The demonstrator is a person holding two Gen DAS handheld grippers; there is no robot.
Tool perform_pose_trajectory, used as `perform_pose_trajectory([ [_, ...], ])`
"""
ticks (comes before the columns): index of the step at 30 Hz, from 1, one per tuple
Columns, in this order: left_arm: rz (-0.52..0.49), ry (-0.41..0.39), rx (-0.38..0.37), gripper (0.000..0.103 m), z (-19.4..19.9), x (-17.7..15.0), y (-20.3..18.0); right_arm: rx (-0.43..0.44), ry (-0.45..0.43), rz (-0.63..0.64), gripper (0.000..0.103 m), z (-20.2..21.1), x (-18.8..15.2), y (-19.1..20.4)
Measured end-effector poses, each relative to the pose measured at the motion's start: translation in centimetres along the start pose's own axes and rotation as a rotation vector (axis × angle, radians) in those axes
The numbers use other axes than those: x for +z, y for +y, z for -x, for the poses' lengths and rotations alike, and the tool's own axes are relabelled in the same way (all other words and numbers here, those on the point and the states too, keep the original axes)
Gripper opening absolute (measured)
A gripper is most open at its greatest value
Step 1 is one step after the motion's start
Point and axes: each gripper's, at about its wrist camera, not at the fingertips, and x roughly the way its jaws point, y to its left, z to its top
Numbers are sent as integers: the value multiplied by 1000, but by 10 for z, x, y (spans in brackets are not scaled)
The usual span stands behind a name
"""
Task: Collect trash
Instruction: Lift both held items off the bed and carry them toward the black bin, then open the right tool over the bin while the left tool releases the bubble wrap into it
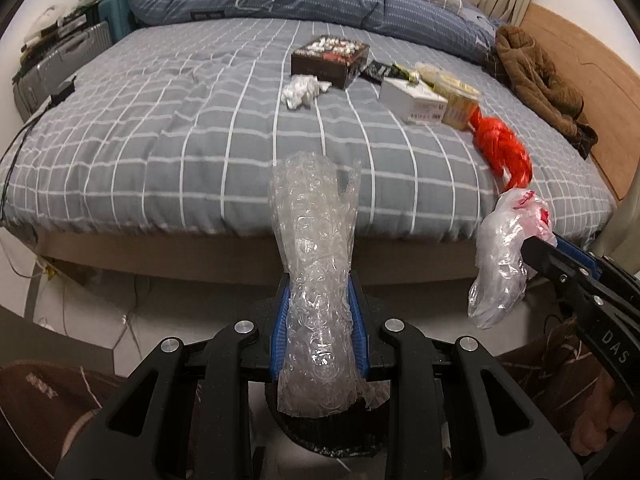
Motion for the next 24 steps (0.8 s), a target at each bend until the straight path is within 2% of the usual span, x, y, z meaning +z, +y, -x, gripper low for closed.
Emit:
perform_pose_trajectory([
  [12, 9, 100, 11, 26, -13, -42, -1, -18, 125, -29, 28, -20, -46, -7],
  [19, -29, 171, 34, 25, -51, -58, -3, -42, 217, -30, 28, -52, -67, -18],
  [24, -56, 226, 10, 25, -80, -61, -10, -49, 287, -27, 28, -81, -77, -22],
])
